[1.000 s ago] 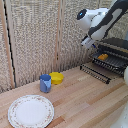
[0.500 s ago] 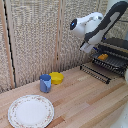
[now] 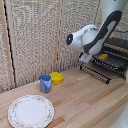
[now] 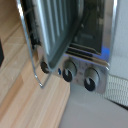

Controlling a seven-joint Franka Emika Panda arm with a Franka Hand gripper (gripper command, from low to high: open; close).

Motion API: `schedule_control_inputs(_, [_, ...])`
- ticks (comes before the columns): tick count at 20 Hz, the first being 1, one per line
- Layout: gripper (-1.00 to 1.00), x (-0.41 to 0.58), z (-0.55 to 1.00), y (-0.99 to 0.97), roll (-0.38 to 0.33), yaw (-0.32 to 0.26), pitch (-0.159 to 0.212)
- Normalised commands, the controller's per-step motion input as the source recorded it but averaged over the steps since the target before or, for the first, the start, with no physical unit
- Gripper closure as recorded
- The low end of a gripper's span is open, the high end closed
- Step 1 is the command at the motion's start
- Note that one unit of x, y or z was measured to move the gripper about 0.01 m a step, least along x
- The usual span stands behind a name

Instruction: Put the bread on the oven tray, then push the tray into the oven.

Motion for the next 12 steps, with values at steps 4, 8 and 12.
schedule_control_inputs(4, [-1.00,-0.306,-0.33,-0.11,-0.118,0.241,0.014])
schedule_control_inputs(8, [-1.00,-0.499,-0.04,-0.46,-0.086,0.134,-0.019])
schedule_control_inputs(12, [-1.00,-0.468,0.01,-0.57,-0.074,0.000,-0.053])
